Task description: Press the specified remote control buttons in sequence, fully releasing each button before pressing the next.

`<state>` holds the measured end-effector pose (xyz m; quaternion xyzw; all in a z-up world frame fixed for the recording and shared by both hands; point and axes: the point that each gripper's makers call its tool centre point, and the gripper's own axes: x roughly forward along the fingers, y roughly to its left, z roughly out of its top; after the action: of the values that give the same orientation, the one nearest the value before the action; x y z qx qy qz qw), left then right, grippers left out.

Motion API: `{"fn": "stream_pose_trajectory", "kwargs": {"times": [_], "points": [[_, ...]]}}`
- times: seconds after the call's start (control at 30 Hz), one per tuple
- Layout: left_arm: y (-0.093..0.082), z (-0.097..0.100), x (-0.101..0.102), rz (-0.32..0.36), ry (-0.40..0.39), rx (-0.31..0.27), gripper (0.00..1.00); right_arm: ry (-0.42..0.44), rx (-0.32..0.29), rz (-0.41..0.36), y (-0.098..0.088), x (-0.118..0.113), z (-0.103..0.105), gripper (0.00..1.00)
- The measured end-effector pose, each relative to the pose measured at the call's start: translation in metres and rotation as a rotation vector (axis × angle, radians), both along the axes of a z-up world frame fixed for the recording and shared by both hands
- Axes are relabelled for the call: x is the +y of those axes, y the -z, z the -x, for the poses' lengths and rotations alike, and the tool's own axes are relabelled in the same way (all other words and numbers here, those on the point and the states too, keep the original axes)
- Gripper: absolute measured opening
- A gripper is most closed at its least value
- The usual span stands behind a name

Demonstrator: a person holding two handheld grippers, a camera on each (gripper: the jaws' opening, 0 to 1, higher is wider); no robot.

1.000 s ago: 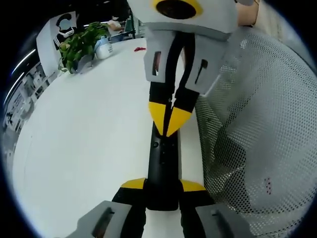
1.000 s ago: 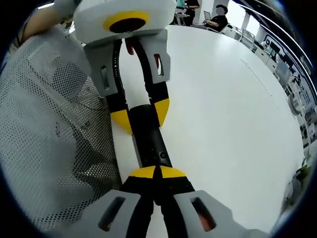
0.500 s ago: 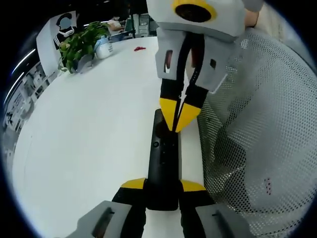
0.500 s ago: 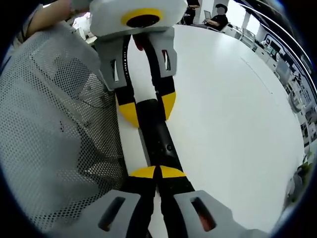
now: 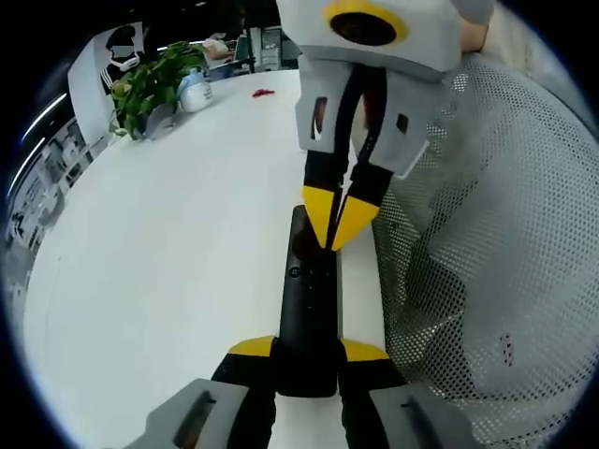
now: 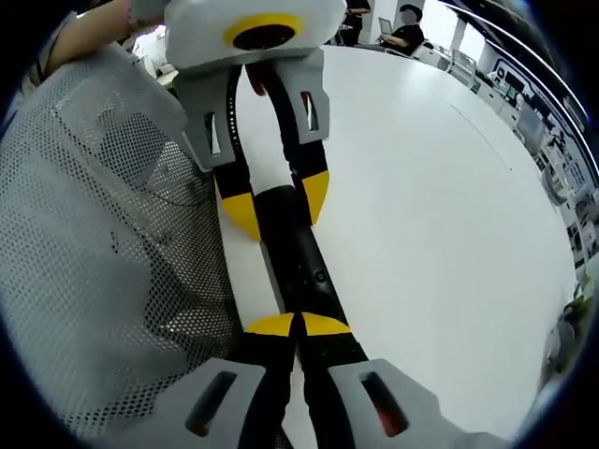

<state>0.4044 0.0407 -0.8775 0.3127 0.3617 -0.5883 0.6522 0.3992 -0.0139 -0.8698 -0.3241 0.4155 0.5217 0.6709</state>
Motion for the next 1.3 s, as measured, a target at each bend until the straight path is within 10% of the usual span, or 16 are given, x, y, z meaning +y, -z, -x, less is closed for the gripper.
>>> {"fn": "stream_pose_trajectory", "kwargs": {"times": [0.57,1.3], "points": [[0.000,0.000,0.000,0.000,0.002,-0.001,0.25,0.034,0.083,-0.009,-0.001,0.000,-0.002,0.00],[0.000,-0.001,0.000,-0.001,0.005,-0.002,0.25,0.040,0.039,0.029,0.001,-0.003,-0.026,0.00]]}}
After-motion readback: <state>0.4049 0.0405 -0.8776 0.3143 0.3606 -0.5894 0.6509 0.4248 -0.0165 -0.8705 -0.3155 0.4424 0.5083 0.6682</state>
